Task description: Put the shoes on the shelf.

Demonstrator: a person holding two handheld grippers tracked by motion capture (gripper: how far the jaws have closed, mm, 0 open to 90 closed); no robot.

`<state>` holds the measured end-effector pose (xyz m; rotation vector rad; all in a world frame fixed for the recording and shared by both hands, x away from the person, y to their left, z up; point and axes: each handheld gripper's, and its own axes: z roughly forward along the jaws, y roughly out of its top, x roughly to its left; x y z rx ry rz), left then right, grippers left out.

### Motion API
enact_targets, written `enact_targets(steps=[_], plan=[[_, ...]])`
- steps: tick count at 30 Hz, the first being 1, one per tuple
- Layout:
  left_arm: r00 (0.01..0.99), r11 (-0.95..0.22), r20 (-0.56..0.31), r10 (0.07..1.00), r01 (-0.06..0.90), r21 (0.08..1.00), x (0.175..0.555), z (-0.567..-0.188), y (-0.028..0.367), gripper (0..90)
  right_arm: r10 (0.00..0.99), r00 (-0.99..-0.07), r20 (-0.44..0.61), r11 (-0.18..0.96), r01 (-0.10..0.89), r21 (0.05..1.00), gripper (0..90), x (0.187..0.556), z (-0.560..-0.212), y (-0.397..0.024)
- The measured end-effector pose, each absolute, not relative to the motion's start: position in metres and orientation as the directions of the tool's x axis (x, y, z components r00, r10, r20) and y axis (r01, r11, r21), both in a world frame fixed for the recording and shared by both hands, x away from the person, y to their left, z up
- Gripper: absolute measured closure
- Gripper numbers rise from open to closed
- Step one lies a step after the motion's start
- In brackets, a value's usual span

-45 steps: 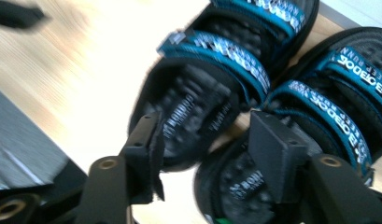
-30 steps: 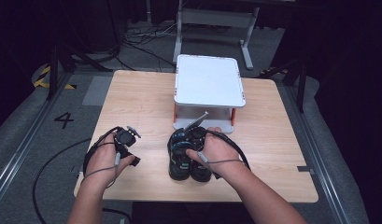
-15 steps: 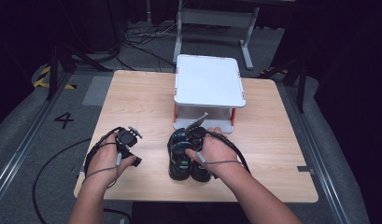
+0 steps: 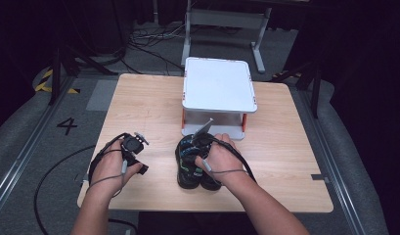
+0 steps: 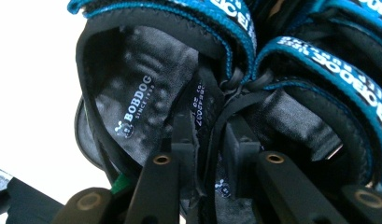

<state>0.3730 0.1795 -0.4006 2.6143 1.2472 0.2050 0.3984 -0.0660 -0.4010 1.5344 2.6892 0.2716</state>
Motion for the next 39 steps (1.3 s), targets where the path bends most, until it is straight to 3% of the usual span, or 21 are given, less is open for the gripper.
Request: enact_targets(steps=[4, 10, 22, 34, 39], plan=[[0.628, -0.61, 0.024, 0.778, 0.746, 0.268, 0.373, -0.401, 0.179, 29.9, 0.87, -0.491, 0.05, 0.473, 0.858, 0.2, 82.9, 0.402, -0.4, -0.073], [0.628, -0.61, 0.023, 0.778, 0.745, 0.271, 0.373, -0.401, 0.179, 30.0, 0.881, -0.454, 0.13, 0.418, 0.878, 0.232, 83.3, 0.407, -0.389, -0.085], [0.627, -0.609, 0.023, 0.779, 0.747, 0.265, 0.374, -0.402, 0.178, 30.0, 0.93, -0.352, 0.102, 0.297, 0.887, 0.354, 83.0, 0.443, -0.367, -0.114], [0.623, -0.604, 0.017, 0.782, 0.752, 0.263, 0.375, -0.403, 0.182, 29.9, 0.954, -0.295, 0.058, 0.257, 0.901, 0.349, 82.9, 0.484, -0.374, -0.114], [0.618, -0.599, 0.018, 0.786, 0.755, 0.267, 0.375, -0.403, 0.184, 29.9, 0.962, -0.266, 0.059, 0.221, 0.889, 0.401, 82.7, 0.491, -0.377, -0.111]])
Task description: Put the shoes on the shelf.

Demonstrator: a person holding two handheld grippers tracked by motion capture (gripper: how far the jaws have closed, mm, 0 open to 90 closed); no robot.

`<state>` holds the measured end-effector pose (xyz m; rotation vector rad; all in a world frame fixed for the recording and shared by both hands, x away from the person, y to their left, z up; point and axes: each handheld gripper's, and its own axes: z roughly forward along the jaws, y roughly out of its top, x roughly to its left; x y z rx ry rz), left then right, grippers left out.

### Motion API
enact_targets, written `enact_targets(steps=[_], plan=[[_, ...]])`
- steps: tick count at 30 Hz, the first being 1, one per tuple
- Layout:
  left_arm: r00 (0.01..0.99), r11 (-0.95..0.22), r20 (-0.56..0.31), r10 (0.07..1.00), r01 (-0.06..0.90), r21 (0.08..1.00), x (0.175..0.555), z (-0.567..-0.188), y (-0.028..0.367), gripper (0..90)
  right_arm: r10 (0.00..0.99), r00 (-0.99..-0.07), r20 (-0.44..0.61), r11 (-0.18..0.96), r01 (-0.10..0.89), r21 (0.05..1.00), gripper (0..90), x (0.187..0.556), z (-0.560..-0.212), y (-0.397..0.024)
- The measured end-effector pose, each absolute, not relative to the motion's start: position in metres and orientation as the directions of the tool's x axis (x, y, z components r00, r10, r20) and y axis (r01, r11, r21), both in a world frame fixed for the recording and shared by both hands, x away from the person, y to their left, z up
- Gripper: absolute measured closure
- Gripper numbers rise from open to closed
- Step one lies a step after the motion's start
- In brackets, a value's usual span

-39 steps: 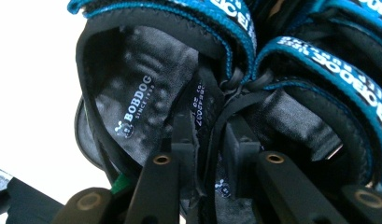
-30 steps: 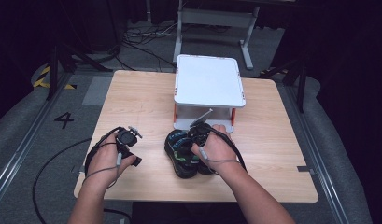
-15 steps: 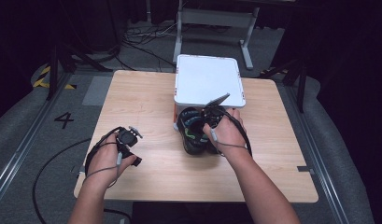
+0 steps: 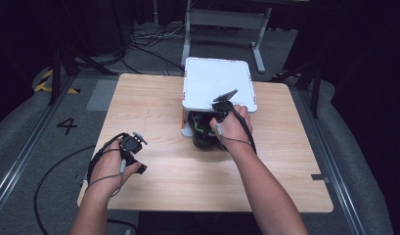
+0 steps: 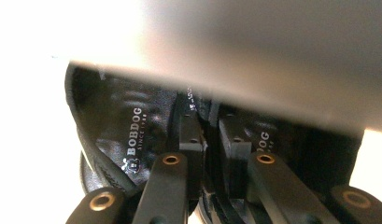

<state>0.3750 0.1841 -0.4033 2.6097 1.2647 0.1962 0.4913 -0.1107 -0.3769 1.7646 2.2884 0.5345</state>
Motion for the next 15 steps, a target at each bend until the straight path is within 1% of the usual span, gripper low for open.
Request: enact_targets(steps=[6, 9, 15], plan=[[0.617, -0.597, 0.012, 0.787, 0.755, 0.27, 0.374, -0.403, 0.185, 29.9, 0.973, -0.22, 0.066, 0.173, 0.891, 0.42, 82.6, 0.502, -0.382, -0.109], [0.62, -0.6, 0.014, 0.784, 0.753, 0.269, 0.374, -0.403, 0.186, 29.9, 0.974, -0.217, 0.068, 0.167, 0.886, 0.432, 82.4, 0.505, -0.383, -0.11], [0.626, -0.608, 0.022, 0.779, 0.748, 0.266, 0.375, -0.403, 0.184, 30.0, 0.975, -0.218, 0.045, 0.181, 0.892, 0.413, 81.2, 0.507, -0.384, -0.109]])
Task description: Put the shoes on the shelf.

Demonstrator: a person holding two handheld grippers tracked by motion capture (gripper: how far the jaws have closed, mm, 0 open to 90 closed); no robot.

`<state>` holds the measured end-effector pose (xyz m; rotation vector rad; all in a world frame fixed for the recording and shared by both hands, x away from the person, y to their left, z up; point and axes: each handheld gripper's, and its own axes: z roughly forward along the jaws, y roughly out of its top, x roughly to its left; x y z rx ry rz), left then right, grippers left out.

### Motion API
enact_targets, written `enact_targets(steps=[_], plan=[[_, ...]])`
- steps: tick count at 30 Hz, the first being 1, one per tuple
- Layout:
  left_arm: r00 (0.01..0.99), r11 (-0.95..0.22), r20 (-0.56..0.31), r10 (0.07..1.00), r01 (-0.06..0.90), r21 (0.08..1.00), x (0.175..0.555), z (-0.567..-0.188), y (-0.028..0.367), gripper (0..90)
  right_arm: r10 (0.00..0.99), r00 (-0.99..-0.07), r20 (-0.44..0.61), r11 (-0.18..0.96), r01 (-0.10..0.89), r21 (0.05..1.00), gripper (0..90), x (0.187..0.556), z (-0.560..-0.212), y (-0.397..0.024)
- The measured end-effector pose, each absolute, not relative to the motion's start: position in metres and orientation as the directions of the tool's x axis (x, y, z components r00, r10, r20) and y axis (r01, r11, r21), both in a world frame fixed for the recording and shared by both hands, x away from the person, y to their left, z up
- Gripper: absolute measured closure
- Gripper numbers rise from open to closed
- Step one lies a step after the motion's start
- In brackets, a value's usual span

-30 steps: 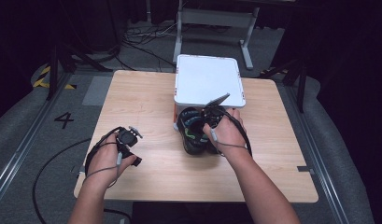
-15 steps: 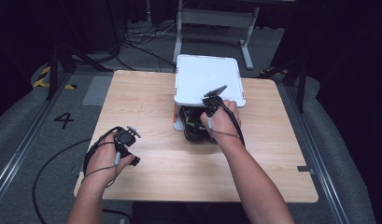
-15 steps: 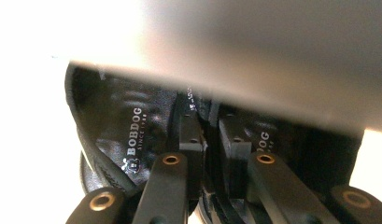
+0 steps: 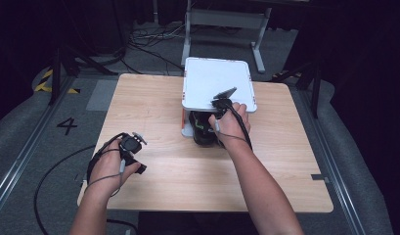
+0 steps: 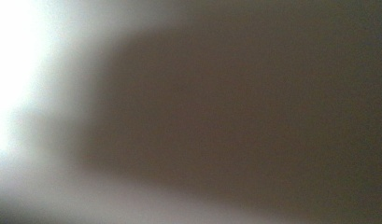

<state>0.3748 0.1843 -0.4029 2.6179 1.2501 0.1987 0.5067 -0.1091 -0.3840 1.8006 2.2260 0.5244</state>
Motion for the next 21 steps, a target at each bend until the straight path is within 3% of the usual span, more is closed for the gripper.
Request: enact_targets(steps=[2, 6, 13, 21], plan=[[0.629, -0.611, 0.022, 0.777, 0.746, 0.266, 0.375, -0.402, 0.184, 29.9, 0.973, -0.226, 0.037, 0.189, 0.883, 0.429, 81.8, 0.505, -0.384, -0.109], [0.632, -0.614, 0.022, 0.775, 0.743, 0.265, 0.374, -0.403, 0.181, 29.9, 0.971, -0.235, 0.036, 0.193, 0.867, 0.459, 70.6, 0.502, -0.383, -0.111], [0.637, -0.622, 0.035, 0.77, 0.739, 0.26, 0.375, -0.404, 0.175, 29.9, 0.947, -0.292, 0.135, 0.168, 0.805, 0.569, 53.2, 0.484, -0.367, -0.121], [0.681, -0.661, 0.037, 0.732, 0.696, 0.282, 0.377, -0.402, 0.154, 30.6, 0.888, -0.439, 0.139, 0.249, 0.71, 0.659, 55.4, 0.442, -0.35, -0.146]])
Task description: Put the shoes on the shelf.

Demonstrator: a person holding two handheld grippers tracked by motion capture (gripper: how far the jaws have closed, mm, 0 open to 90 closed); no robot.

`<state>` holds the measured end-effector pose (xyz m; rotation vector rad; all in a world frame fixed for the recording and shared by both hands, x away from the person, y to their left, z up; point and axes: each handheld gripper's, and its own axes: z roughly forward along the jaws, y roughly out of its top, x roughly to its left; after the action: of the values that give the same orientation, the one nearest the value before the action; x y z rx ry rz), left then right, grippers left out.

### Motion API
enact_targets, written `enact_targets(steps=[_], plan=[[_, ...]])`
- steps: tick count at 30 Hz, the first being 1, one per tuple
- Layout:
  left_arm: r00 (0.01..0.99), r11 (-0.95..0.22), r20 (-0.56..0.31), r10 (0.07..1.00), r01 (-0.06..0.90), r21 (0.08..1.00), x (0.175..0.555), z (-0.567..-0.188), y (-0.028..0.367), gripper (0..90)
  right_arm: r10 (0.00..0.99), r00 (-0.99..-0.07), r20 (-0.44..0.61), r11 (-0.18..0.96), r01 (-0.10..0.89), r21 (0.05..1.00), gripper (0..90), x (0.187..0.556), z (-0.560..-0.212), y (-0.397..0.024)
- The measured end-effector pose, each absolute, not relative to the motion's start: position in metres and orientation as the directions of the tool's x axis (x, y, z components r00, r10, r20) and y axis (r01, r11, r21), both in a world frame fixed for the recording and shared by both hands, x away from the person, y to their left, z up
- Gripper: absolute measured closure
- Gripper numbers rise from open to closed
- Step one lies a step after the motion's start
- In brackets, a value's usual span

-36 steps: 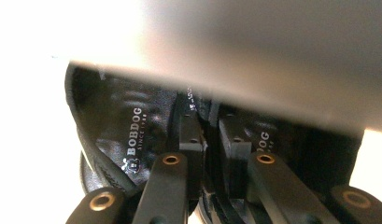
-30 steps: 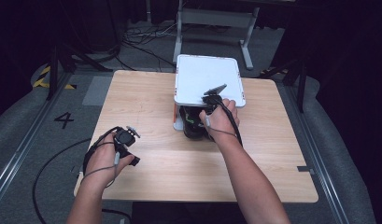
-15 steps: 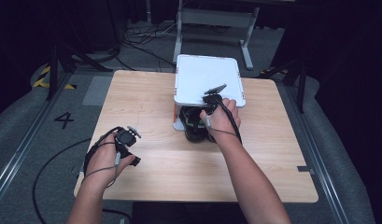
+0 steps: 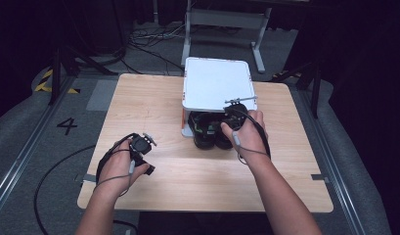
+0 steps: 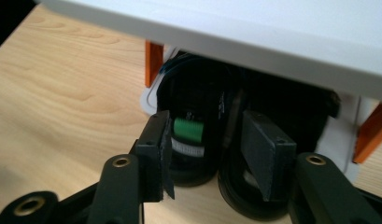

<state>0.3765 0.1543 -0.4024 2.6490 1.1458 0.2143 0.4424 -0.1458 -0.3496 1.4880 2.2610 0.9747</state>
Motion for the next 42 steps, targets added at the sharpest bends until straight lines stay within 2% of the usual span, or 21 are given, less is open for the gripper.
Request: enact_targets(steps=[4, 10, 21, 28, 33, 37, 40, 42], plan=[[0.709, -0.679, 0.016, 0.705, 0.667, 0.308, 0.379, -0.402, 0.142, 35.0, 0.858, -0.496, 0.135, 0.277, 0.667, 0.692, 60.8, 0.425, -0.346, -0.166], [0.748, -0.702, -0.032, 0.663, 0.636, 0.32, 0.388, -0.401, 0.11, 41.3, 0.822, -0.553, 0.138, 0.337, 0.666, 0.666, 73.2, 0.41, -0.353, -0.199], [0.781, -0.732, -0.03, 0.624, 0.597, 0.328, 0.403, -0.397, 0.058, 42.6, 0.757, -0.638, 0.139, 0.453, 0.666, 0.594, 81.4, 0.407, -0.375, -0.228], [0.779, -0.72, -0.057, 0.624, 0.601, 0.347, 0.408, -0.399, 0.037, 56.8, 0.737, -0.66, 0.146, 0.471, 0.656, 0.59, 80.7, 0.41, -0.399, -0.23], [0.766, -0.701, -0.043, 0.641, 0.607, 0.374, 0.418, -0.401, 0.024, 65.5, 0.718, -0.679, 0.157, 0.485, 0.648, 0.587, 80.0, 0.415, -0.417, -0.22], [0.762, -0.694, -0.037, 0.647, 0.608, 0.384, 0.422, -0.403, 0.013, 79.5, 0.713, -0.683, 0.157, 0.489, 0.645, 0.587, 82.3, 0.418, -0.423, -0.214], [0.768, -0.7, -0.043, 0.639, 0.604, 0.38, 0.428, -0.407, 0.004, 86.0, 0.71, -0.686, 0.16, 0.492, 0.645, 0.585, 84.7, 0.419, -0.426, -0.212], [0.773, -0.705, -0.043, 0.633, 0.599, 0.38, 0.431, -0.409, 0.001, 87.1, 0.705, -0.689, 0.165, 0.495, 0.646, 0.581, 86.4, 0.42, -0.427, -0.211]])
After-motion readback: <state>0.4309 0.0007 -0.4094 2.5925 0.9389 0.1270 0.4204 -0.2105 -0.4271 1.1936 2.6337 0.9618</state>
